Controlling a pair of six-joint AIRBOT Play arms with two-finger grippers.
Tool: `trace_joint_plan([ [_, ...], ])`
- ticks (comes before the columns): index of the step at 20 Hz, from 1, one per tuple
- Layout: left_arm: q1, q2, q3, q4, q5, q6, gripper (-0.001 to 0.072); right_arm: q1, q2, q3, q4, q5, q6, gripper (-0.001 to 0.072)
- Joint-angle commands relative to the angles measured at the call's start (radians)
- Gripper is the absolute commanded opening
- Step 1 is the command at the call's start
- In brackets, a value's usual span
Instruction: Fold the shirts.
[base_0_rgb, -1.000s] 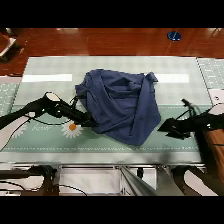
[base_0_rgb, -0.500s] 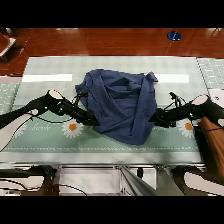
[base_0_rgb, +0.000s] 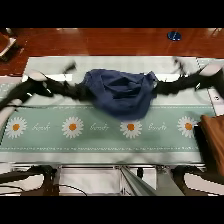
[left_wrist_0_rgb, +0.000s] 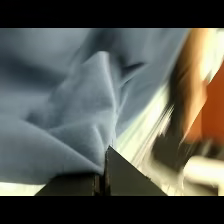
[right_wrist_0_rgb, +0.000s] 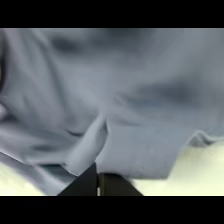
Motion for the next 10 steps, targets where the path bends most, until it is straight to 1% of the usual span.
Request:
trace_joint_plan([
  [1,0.086,0.149,0.285,-0.102,0.042,-0.03,0.0023,0.005,0.063,0.444,-0.12,0.08,0.065,0.002],
  [3,0.114,0.233,0.474,-0.089,0.072,-0.071,0.0023,0.005,0.121,0.664,-0.152,0.077,0.093,0.002],
  [4,0.124,0.273,0.559,-0.056,0.084,-0.096,0.0023,0.005,0.158,0.755,-0.177,0.078,0.1,0.002],
  [5,0.132,0.315,0.644,0.012,0.095,-0.133,0.0022,0.005,0.198,0.818,-0.198,0.078,0.103,0.002],
  [7,0.134,0.4,0.777,0.208,0.106,-0.235,0.0023,0.004,0.315,0.849,-0.262,0.059,0.103,0.002],
  [9,0.134,0.491,0.859,0.365,0.106,-0.344,0.0023,0.004,0.432,0.849,-0.331,0.066,0.117,0.002],
  [10,0.134,0.541,0.882,0.412,0.106,-0.362,0.0022,0.004,0.489,0.849,-0.356,0.066,0.116,0.002],
])
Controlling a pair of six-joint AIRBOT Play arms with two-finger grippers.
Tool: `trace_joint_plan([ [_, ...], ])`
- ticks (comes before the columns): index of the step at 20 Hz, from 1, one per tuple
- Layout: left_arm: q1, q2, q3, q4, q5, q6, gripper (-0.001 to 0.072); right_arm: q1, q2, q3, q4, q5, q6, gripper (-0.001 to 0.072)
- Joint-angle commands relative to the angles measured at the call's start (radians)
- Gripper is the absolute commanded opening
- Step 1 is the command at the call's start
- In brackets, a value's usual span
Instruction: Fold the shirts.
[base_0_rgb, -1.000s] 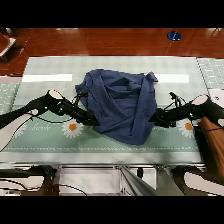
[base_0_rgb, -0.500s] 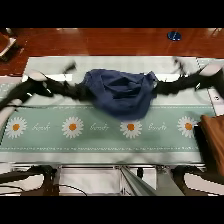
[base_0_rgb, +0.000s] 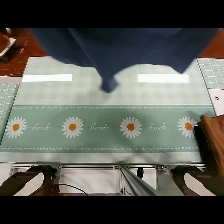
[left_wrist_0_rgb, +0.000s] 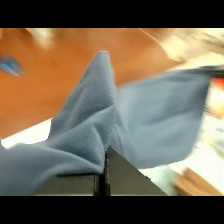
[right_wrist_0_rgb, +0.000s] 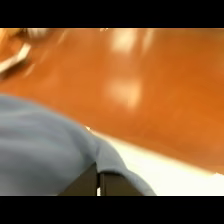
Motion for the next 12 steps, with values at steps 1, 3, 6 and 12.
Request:
trace_joint_plan([
  [1,0.008,0.177,0.149,0.256,0.026,-0.133,0.0023,-0.001,0.19,0.058,-0.126,-0.005,0.014,0.002],
  [3,0.008,0.273,0.148,0.324,0.02,-0.17,0.0023,0.0,0.275,0.058,-0.168,-0.002,0.014,0.002],
  [6,0.008,0.349,0.148,0.343,-0.056,-0.204,0.0023,0.0,0.332,0.058,-0.209,0.086,0.034,0.002],
  [12,0.008,0.343,-0.098,0.339,-0.232,-0.238,0.0023,0.0,0.342,-0.168,-0.067,0.199,0.045,0.002],
])
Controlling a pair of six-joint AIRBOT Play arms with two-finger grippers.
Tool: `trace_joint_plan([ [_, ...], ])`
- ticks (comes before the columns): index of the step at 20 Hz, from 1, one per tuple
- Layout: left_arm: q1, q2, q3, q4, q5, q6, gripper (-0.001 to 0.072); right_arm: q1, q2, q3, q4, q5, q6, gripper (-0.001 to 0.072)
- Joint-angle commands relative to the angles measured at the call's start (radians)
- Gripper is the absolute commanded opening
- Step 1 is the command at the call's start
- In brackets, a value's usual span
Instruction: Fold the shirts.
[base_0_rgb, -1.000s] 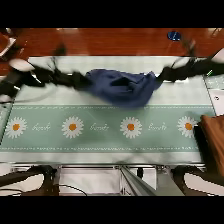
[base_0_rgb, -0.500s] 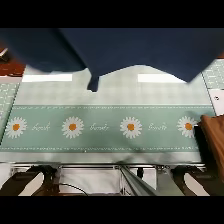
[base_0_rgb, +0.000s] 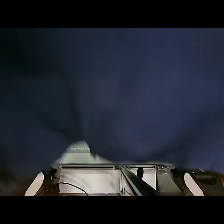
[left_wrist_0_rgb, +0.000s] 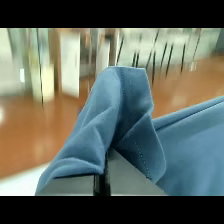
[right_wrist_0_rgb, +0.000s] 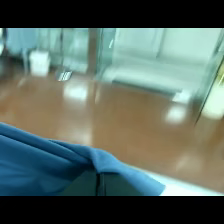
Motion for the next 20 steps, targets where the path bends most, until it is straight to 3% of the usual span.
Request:
trace_joint_plan([
  [1,0.001,-0.004,-0.21,0.014,-0.059,-0.004,0.0024,0.0,0.013,-0.185,0.113,0.05,-0.014,0.002],
  [6,-0.032,-0.185,-0.581,-0.03,0.206,0.062,0.0024,0.0,-0.086,-0.576,0.169,-0.068,-0.079,0.002],
  [9,-0.082,-0.396,-0.611,-0.039,0.359,0.07,0.0024,-0.001,-0.289,-0.674,0.162,-0.21,-0.108,0.002],
  [13,-0.145,-0.67,-0.557,-0.04,0.527,0.069,0.0024,-0.001,-0.657,-0.603,0.239,-0.433,-0.134,0.002],
  [18,-0.183,-0.936,-0.397,-0.123,0.581,0.068,0.0027,-0.013,-1.106,-0.261,0.405,-0.454,-0.089,0.0023],
  [19,-0.183,-0.97,-0.371,-0.148,0.581,0.068,0.0104,-0.023,-1.175,-0.189,0.453,-0.446,-0.041,0.0218],
  [20,-0.182,-0.998,-0.351,-0.163,0.576,0.05,0.0402,-0.037,-1.225,-0.135,0.511,-0.427,-0.017,0.0525],
])
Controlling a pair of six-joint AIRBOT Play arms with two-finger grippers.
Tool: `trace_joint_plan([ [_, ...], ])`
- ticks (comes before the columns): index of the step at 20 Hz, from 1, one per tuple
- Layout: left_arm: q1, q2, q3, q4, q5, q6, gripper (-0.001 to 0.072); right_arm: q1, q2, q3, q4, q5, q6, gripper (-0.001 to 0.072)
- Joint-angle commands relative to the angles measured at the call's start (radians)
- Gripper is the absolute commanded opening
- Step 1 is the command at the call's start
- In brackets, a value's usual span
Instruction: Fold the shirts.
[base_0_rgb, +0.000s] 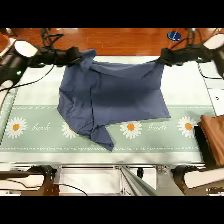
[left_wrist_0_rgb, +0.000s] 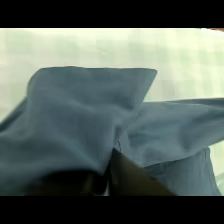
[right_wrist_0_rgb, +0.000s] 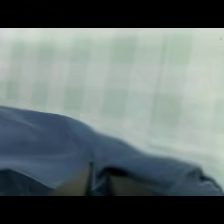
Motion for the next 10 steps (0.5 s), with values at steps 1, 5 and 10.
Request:
trace_joint_plan([
  [1,-0.006,-0.13,0.079,-0.05,0.01,-0.055,0.07,-0.041,-0.235,0.208,0.204,0.034,0.079,0.0627],
  [5,0.152,-0.123,0.094,0.004,-0.394,-0.048,0.0703,-0.22,-0.208,0.285,0.212,0.332,0.081,0.0626],
  [10,0.345,0.05,-0.12,0.089,-0.694,0.006,0.0703,-0.45,0.042,0.112,-0.076,0.478,0.073,0.0626],
])
